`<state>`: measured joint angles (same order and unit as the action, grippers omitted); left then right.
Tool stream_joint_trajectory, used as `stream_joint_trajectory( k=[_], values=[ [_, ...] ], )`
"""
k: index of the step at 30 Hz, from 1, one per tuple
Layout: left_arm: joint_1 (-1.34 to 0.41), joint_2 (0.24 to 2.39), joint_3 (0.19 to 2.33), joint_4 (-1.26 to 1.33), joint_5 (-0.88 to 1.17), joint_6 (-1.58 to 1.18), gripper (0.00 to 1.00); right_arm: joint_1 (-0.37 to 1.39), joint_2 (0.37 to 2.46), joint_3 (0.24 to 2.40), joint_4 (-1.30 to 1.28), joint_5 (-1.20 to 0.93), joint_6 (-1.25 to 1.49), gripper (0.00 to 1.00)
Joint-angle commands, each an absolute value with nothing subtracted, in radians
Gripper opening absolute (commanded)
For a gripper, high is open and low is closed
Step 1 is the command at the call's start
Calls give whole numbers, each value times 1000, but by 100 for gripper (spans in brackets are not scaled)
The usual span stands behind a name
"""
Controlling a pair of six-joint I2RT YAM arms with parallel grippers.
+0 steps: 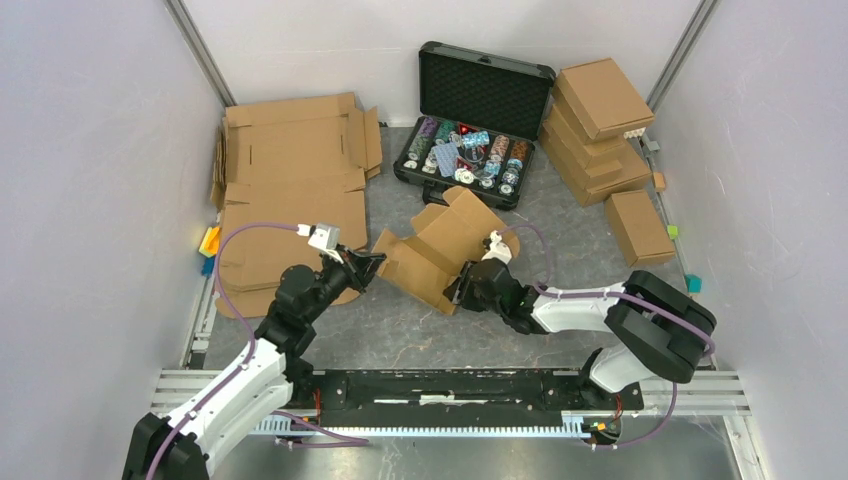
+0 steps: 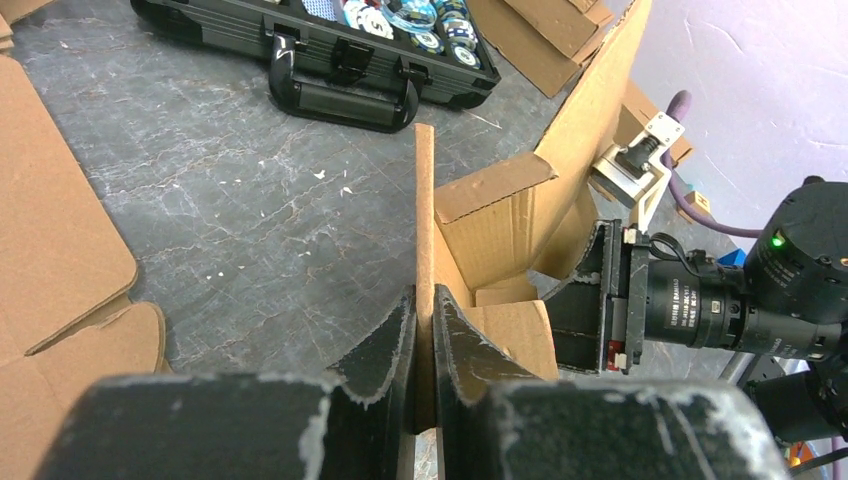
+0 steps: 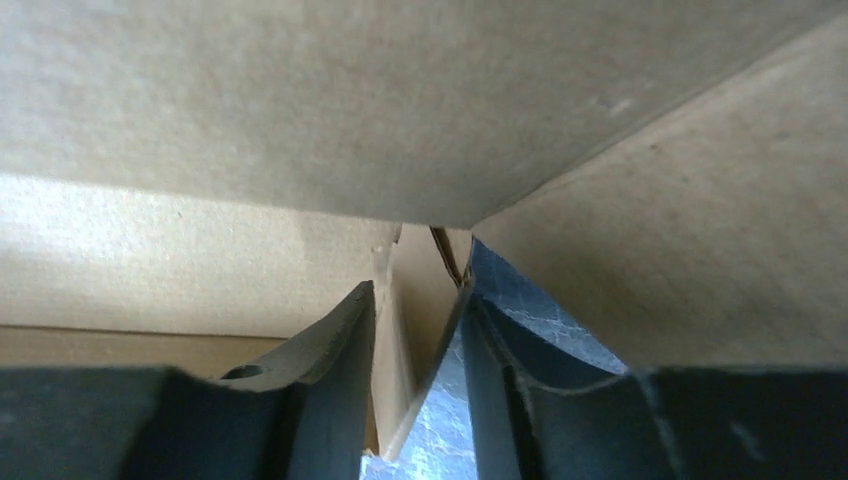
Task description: Fold the paper box
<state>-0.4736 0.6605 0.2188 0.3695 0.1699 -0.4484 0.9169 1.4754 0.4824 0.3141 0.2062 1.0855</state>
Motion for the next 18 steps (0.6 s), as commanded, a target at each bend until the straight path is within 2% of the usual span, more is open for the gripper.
stream_joint_trajectory(
  k=[1,2,4,5,10,13,14,18],
  values=[
    [-480,632,202,411,203,-474,14,926,1508,525,331,268,1102,35],
    [-480,625,198,410,207,-473,14,928,1511,526,331,274,1102,30],
    [-481,613,194,411,211,-471,14,929,1513,537,305,288,1098,3],
    [-480,609,193,411,213,-471,14,931,1512,545,274,304,1097,0],
    [-480,610,186,446,260,-480,16,935,1480,568,186,392,1030,0],
    [-482,643,178,482,283,-507,21,934,1472,600,105,455,976,0],
    [-483,656,179,480,294,-512,26,934,1468,610,84,470,948,0],
    [-482,650,199,390,285,-528,59,931,1412,613,25,507,802,0]
  ],
)
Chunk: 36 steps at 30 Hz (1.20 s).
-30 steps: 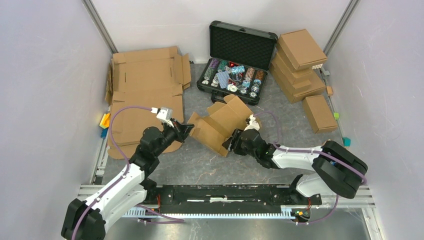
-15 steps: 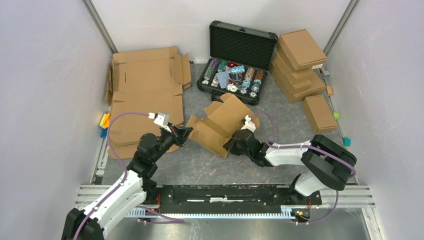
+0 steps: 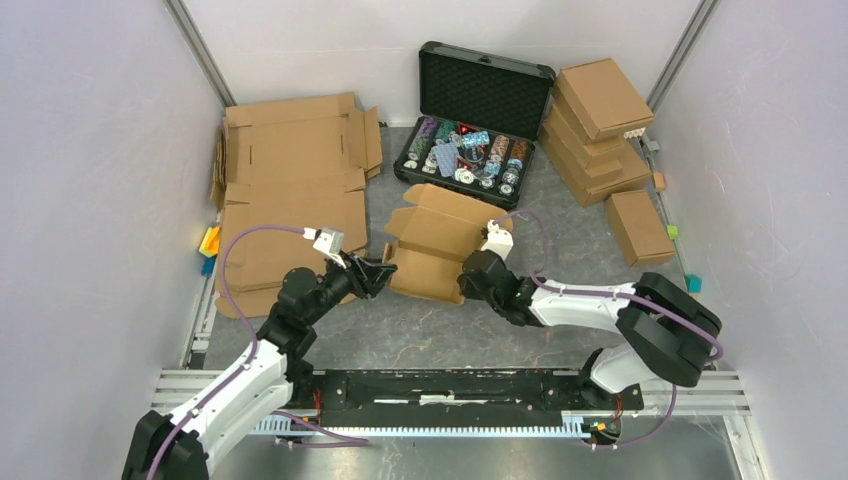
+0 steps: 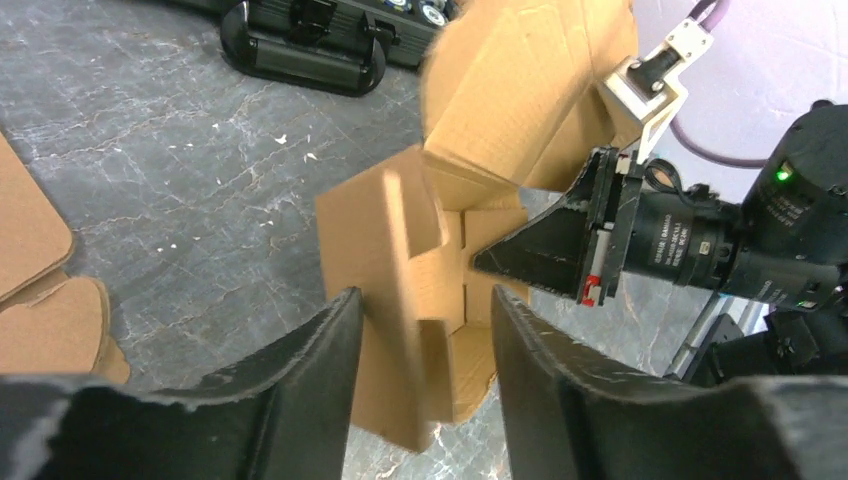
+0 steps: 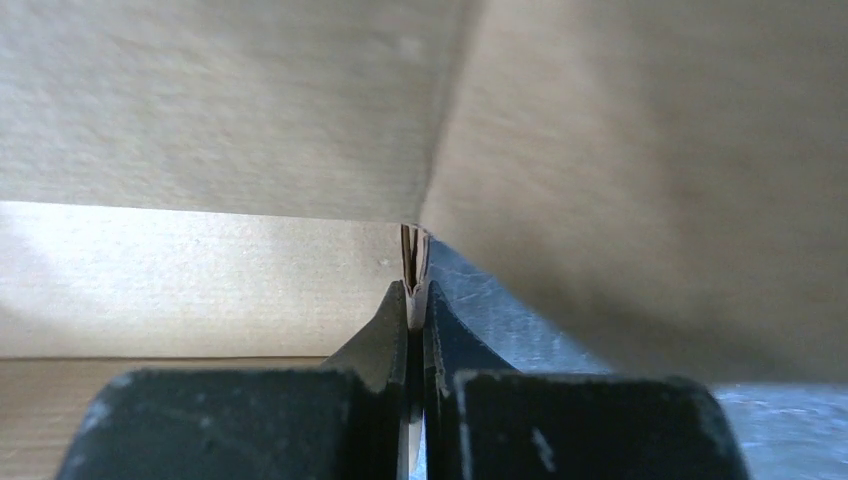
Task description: Fold the paper box
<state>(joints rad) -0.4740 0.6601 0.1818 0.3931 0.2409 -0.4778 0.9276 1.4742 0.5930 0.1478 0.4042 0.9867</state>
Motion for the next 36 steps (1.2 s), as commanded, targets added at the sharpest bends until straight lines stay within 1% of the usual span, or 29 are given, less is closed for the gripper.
stream_joint_trajectory(
  k=[1,4,6,10,12,16,20,23,26,29,32,34,36],
  values=[
    [-482,642,203,363,281,-539,65,929,1387,597,24,515,769,0],
    [-480,625,213,305,276,-587,77,898,1305,551,5,495,665,0],
    [-480,630,215,297,292,-619,81,862,1255,523,-10,459,596,1],
    [-480,677,242,205,288,-646,82,789,1180,510,-84,407,473,6],
    [-480,708,241,202,312,-654,83,770,1179,527,-132,416,421,10],
    [-483,769,240,198,347,-660,83,735,1192,537,-158,439,383,13],
    [-518,809,246,165,296,-660,83,700,1221,528,-139,397,373,18],
    [-613,854,297,100,168,-635,83,685,1247,534,-132,372,361,25],
    [-695,927,357,48,59,-622,83,678,1246,536,-132,364,349,46],
    [-703,979,383,50,30,-634,82,673,1213,532,-142,377,330,60],
    [-703,998,395,51,8,-638,81,670,1158,532,-162,378,301,69],
    [-703,1001,401,50,4,-638,81,670,1120,535,-173,373,274,77],
    [-703,1006,408,52,4,-635,81,670,1093,550,-191,358,244,80]
  ],
)
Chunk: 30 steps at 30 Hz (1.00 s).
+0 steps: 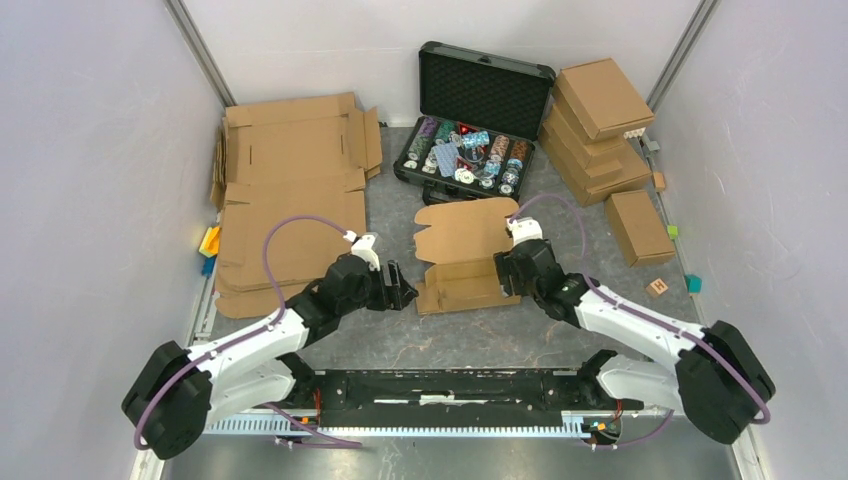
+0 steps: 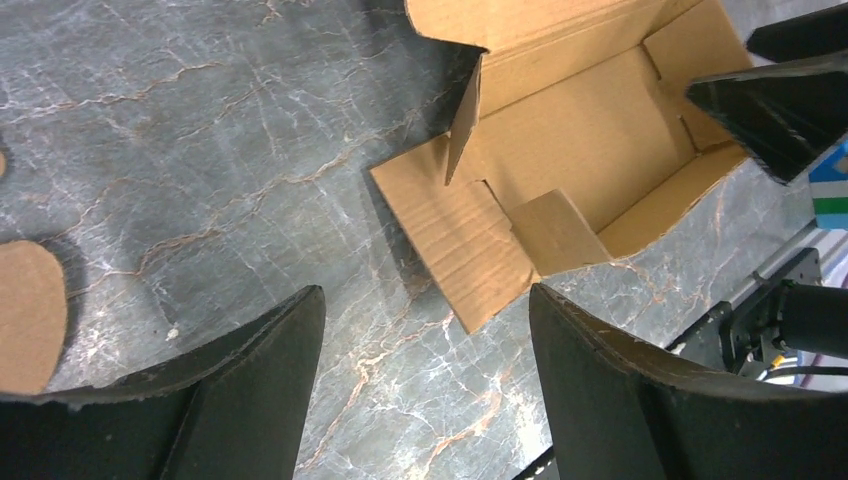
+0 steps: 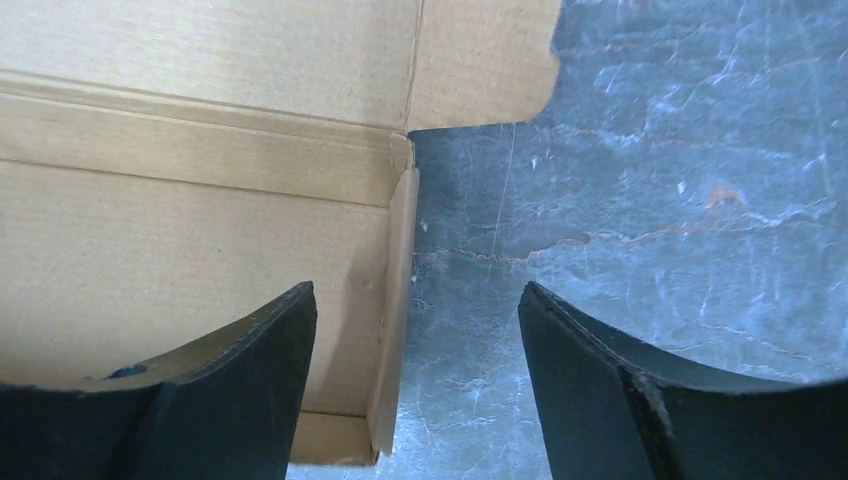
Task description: Fold the paper box
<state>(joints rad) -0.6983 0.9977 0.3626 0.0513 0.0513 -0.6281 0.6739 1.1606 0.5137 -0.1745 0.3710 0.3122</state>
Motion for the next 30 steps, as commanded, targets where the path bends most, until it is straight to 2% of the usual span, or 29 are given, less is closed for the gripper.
stream_joint_trajectory(
  k=[1,10,16,20,25,30],
  values=[
    [-703,1014,413,52,4,-635,81,670,1084,563,-201,345,234,80],
    [-701,1077,457,75,43,-612,79,671,1066,687,-192,73,132,83],
    [-701,1138,531,46,88,-557,75,672,1123,773,-158,-115,95,81],
    [-701,1157,567,42,76,-537,74,678,1161,802,-104,-170,86,83],
    [-701,1211,596,19,107,-544,64,681,1263,844,-138,-189,97,75],
    [-701,1209,567,6,129,-556,52,687,1235,747,-110,-251,117,67]
  ],
)
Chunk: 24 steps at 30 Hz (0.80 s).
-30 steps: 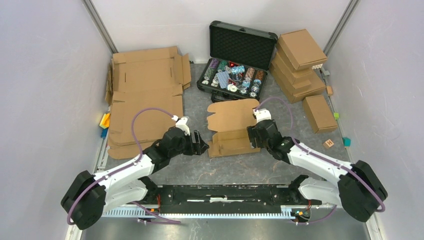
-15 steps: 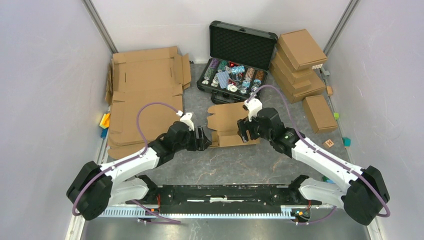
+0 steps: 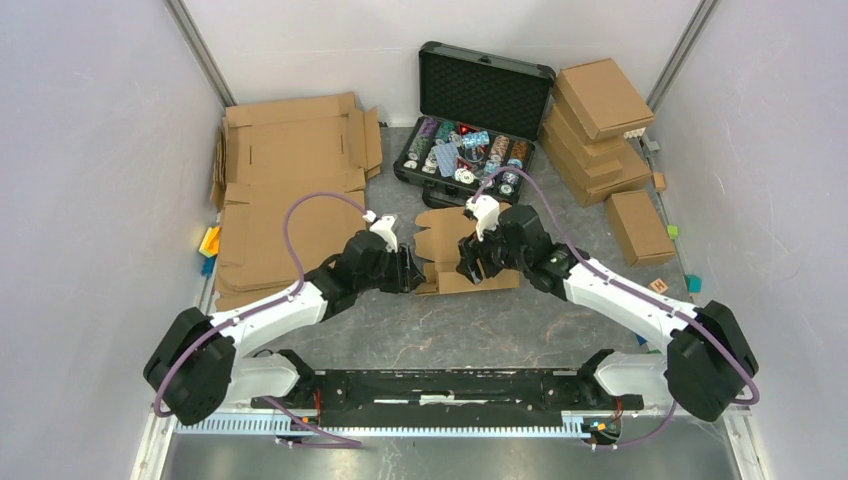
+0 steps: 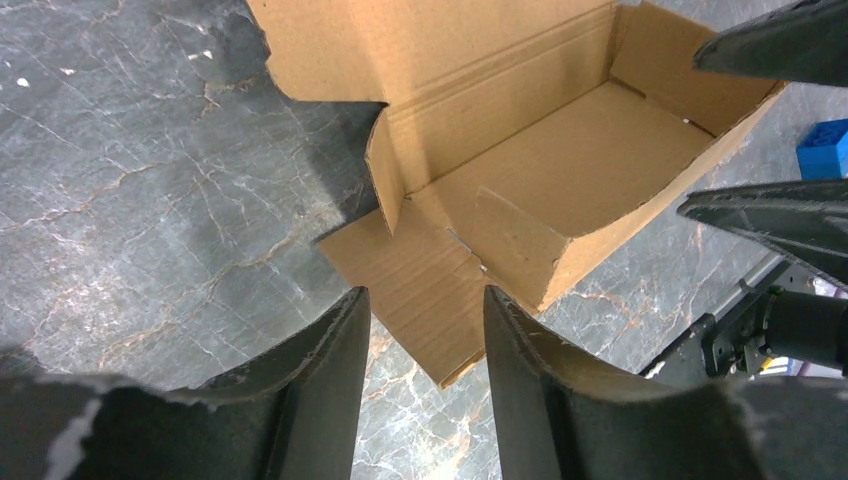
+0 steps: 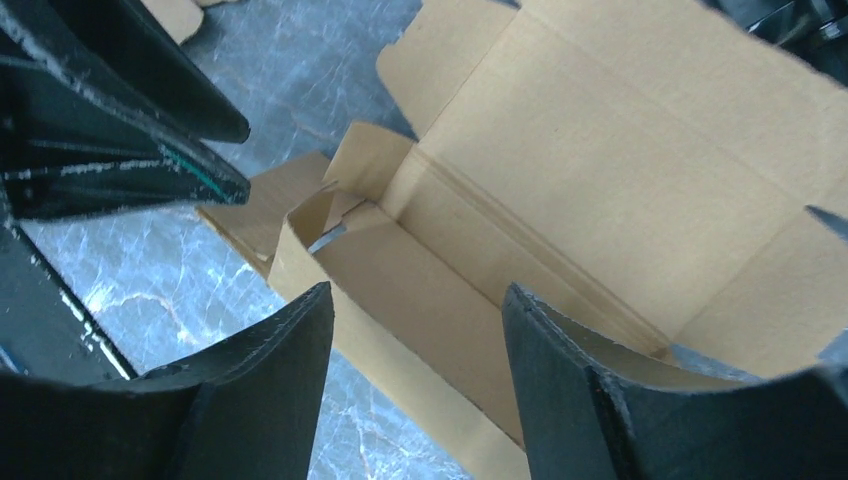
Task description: Fold the paper box
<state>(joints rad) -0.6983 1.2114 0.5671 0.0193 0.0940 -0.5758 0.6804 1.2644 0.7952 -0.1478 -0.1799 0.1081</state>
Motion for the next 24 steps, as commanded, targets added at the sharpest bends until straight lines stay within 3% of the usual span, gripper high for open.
stream_joint_trajectory(
  k=[1,10,16,24],
  values=[
    [-701,1208,561,6,139,-558,51,688,1220,725,-105,-271,120,67],
    [-717,1226,555,-57,198,-563,51,719,1091,515,-40,-373,176,66],
    [-885,1302,713,-280,-41,-570,66,762,1093,464,-7,-365,198,72],
    [-917,1388,794,-353,-194,-633,78,806,1113,444,34,-358,212,82]
  ],
)
